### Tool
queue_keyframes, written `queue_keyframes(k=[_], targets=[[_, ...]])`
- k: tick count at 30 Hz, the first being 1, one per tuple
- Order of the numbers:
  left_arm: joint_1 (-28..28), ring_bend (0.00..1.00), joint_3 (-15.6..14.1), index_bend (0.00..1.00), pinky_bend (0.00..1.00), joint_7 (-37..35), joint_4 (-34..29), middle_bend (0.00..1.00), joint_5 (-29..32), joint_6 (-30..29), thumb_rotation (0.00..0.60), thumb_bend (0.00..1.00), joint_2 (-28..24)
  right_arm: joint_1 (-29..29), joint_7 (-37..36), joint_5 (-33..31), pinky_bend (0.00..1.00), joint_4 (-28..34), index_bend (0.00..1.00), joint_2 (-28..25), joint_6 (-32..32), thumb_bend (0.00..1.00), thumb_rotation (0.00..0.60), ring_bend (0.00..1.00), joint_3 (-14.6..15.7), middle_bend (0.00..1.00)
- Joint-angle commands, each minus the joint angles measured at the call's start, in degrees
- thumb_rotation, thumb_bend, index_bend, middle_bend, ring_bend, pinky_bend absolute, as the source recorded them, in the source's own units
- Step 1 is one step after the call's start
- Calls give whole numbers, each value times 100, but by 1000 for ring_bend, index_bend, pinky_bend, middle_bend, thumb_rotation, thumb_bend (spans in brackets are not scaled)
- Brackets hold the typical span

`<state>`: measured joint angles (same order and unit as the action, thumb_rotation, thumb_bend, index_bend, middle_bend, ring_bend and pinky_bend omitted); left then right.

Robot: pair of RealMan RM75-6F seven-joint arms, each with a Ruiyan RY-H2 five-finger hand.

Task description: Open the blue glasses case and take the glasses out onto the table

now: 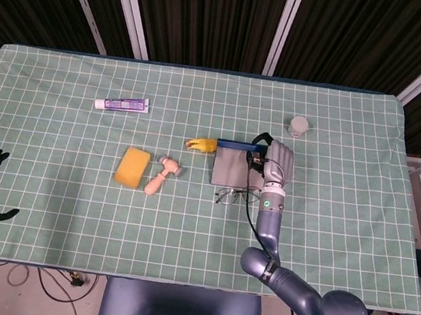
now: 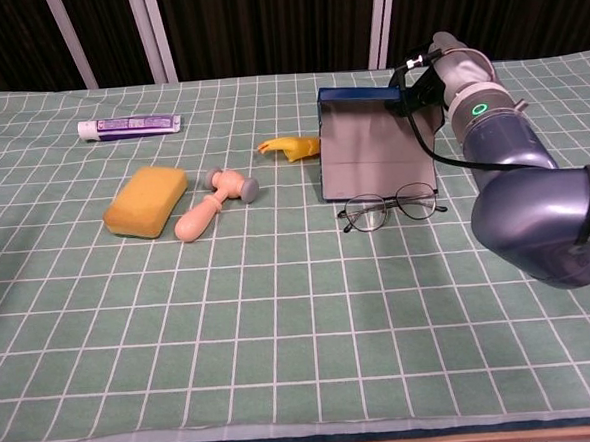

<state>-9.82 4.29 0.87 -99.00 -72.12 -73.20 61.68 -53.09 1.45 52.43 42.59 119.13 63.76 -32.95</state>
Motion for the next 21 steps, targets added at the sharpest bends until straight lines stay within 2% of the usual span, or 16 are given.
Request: queue_keyframes(k=[1, 6, 14, 16, 18, 20, 21], targets=[[-1, 0, 0, 0, 0, 1, 1, 0, -2, 0, 600, 0, 1, -62, 51, -8, 1000, -87, 541, 1, -63, 379, 600, 1000, -33, 956], [4, 0, 7, 0, 0, 5, 5, 0, 9, -16, 600, 0, 6, -324, 196, -109, 1000, -483, 541, 45, -323, 379, 600, 1000, -175, 956], [-6, 0, 9, 0, 0, 29, 9, 0, 38, 9, 600, 0, 18, -901, 457, -318, 1000, -1454, 535, 240, -886, 376, 600, 1000, -388, 954], [-3, 0, 9, 0, 0, 28, 6, 0, 37, 4, 600, 0, 18, -1031, 537, -394, 1000, -1703, 433, 291, -1022, 347, 600, 1000, -450, 948], [4, 0, 8, 0, 0, 21, 1, 0, 31, -9, 600, 0, 14, -1148, 762, -519, 1000, -1941, 144, 329, -1230, 270, 600, 1000, -510, 941], [11, 0, 4, 0, 0, 9, -7, 0, 7, -26, 600, 0, 9, -1246, 1231, -724, 1000, -2127, 14, 338, -1518, 227, 600, 1000, -582, 934], [13, 0, 3, 0, 0, 4, -8, 0, -2, -31, 600, 0, 7, -1267, 1341, -778, 1000, -2142, 0, 332, -1551, 214, 600, 1000, -610, 930]])
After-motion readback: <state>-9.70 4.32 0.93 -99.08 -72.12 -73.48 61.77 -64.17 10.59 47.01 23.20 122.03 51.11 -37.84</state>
